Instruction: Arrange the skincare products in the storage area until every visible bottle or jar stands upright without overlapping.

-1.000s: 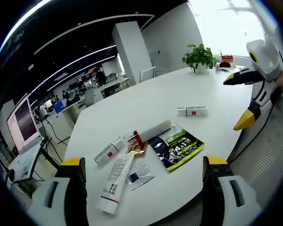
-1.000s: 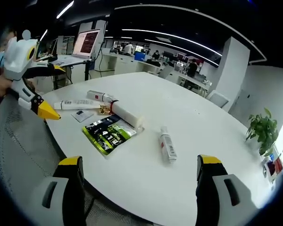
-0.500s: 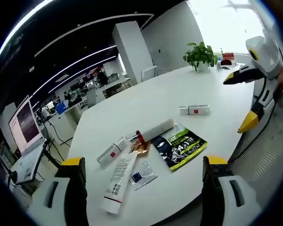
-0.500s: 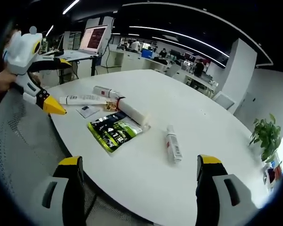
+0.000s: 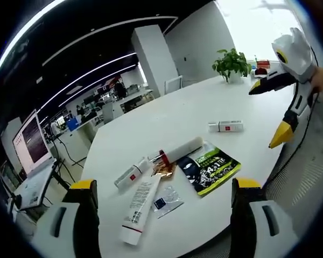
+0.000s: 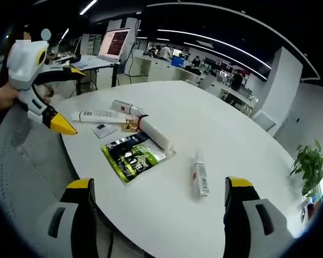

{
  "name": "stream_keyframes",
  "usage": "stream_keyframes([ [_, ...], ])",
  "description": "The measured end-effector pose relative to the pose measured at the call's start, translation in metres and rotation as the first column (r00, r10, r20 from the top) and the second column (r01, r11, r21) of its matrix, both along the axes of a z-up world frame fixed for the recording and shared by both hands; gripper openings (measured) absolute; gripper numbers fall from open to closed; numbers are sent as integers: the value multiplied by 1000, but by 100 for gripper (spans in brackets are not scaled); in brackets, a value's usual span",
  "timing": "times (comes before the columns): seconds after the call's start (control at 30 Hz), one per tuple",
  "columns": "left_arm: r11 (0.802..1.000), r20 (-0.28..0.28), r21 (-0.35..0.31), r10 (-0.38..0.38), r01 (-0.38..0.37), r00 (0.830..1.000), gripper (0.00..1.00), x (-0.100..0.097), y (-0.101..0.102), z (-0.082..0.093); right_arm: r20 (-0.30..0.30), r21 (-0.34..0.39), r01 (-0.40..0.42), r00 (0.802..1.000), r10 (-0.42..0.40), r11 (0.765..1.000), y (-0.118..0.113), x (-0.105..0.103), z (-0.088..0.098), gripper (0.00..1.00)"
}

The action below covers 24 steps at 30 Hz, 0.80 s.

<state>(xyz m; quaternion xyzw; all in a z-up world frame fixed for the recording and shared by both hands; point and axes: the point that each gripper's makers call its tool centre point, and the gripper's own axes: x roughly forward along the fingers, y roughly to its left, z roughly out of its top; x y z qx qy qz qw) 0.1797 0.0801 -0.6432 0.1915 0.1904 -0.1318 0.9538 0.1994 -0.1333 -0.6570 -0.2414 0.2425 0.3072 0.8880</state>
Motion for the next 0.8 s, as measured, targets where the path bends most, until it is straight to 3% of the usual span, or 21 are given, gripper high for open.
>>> stream_keyframes([
  [0.37, 1000, 13, -3, -5, 6, 1000, 98, 2, 0, 2, 10, -69, -76, 997, 77, 995, 7, 45, 6, 100],
  [0.67, 1000, 16, 9, -12, 12, 1000, 97, 3, 0, 2, -39, -133, -191, 981, 188, 972, 30, 71, -6, 99],
  [0.8, 1000, 19, 4, -7, 7, 1000, 98, 3, 1, 3, -71, -148, -230, 972, 222, 962, 42, 83, -12, 87],
])
